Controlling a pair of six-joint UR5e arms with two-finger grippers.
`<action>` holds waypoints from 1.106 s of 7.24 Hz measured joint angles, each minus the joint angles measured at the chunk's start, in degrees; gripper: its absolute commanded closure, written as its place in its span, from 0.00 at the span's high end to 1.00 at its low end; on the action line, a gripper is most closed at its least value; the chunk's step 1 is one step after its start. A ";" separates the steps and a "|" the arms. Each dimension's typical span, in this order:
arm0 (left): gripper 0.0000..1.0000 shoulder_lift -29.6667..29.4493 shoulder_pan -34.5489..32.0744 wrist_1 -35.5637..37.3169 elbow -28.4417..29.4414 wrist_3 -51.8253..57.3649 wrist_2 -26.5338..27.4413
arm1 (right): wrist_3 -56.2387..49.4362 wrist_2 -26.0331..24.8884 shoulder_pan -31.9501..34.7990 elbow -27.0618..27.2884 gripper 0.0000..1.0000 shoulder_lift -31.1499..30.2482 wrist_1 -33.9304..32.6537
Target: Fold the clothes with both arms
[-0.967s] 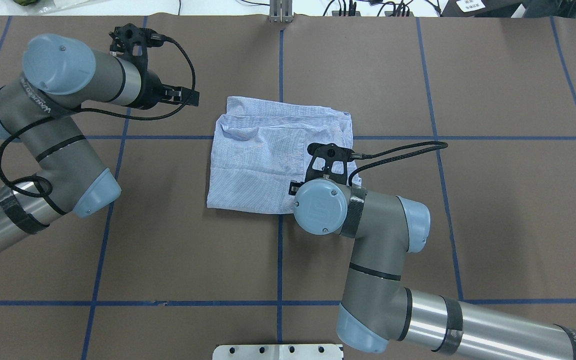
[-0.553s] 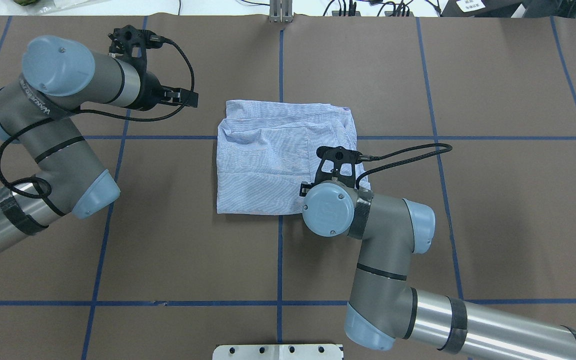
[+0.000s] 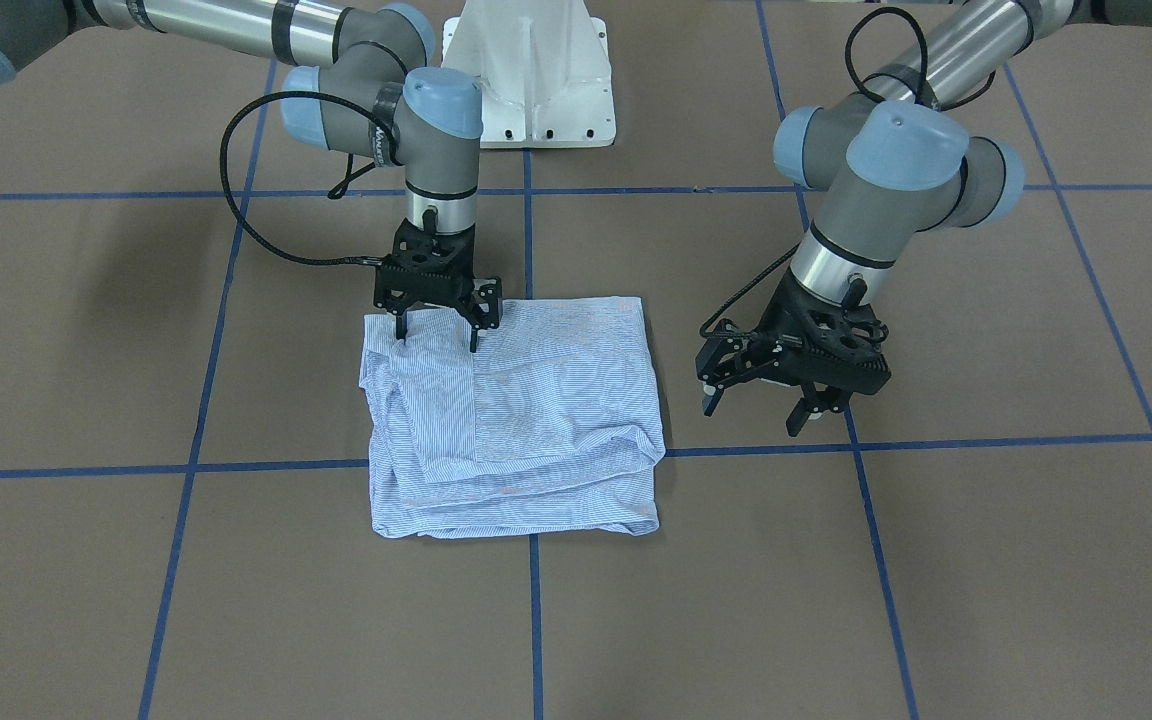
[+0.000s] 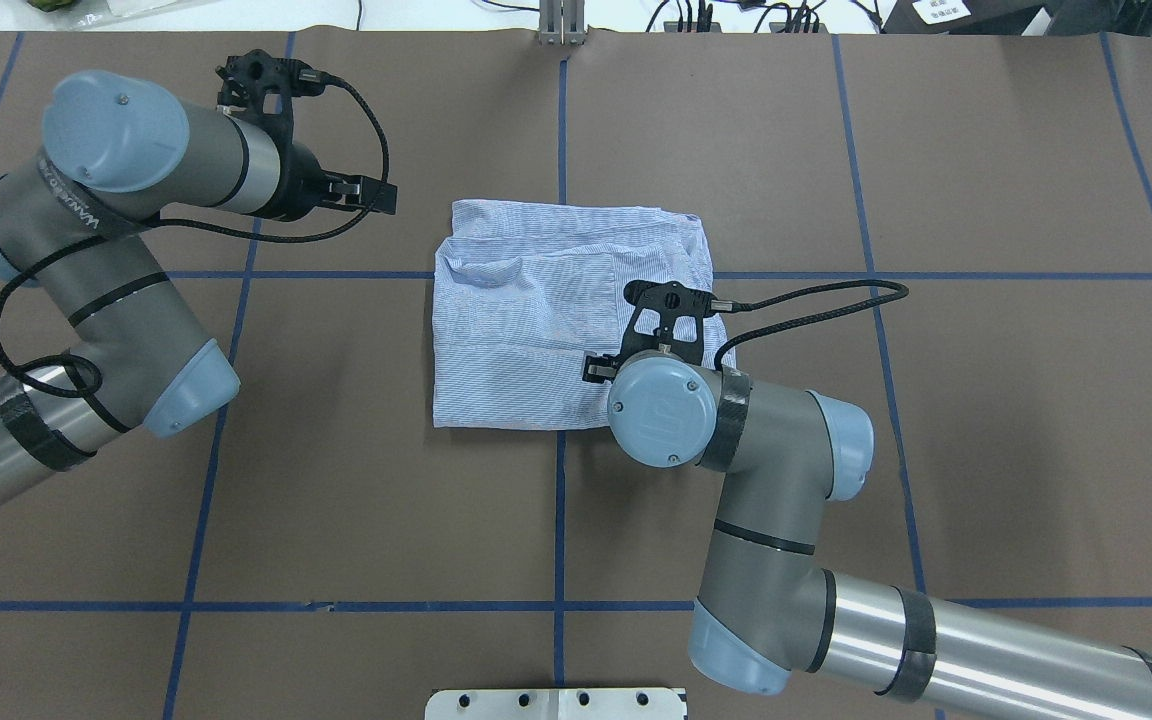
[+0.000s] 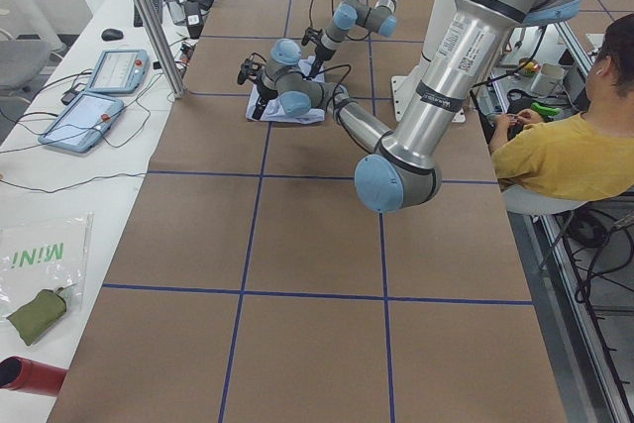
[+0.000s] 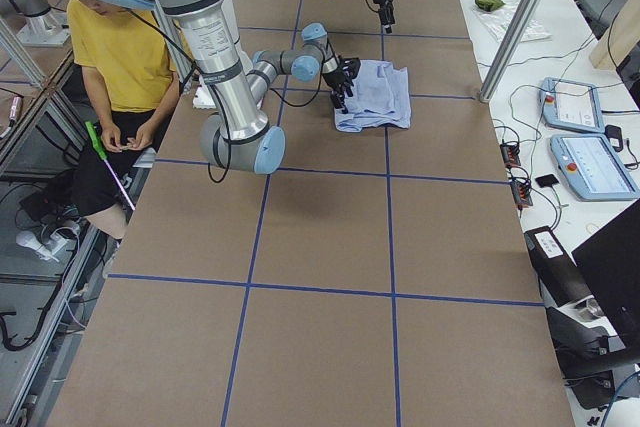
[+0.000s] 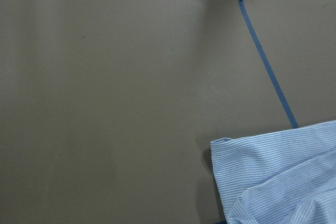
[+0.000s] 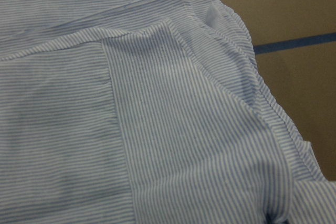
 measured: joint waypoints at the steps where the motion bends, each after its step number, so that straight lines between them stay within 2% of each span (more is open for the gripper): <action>1: 1.00 0.43 0.03 -0.02 -0.75 -0.22 0.00 | -0.52 2.14 1.14 2.78 1.00 -0.24 -0.26; 5: 1.00 6.87 -0.12 0.34 -8.52 1.86 -0.80 | -6.16 14.21 10.58 13.01 1.00 -4.89 -2.84; 7: 1.00 14.06 -2.99 0.59 -13.49 10.42 -4.38 | -13.49 20.27 16.70 18.33 1.00 -9.10 -7.09; 8: 1.00 18.44 -6.45 0.63 -15.36 17.17 -6.97 | -18.59 24.00 20.54 20.23 1.00 -11.98 -8.28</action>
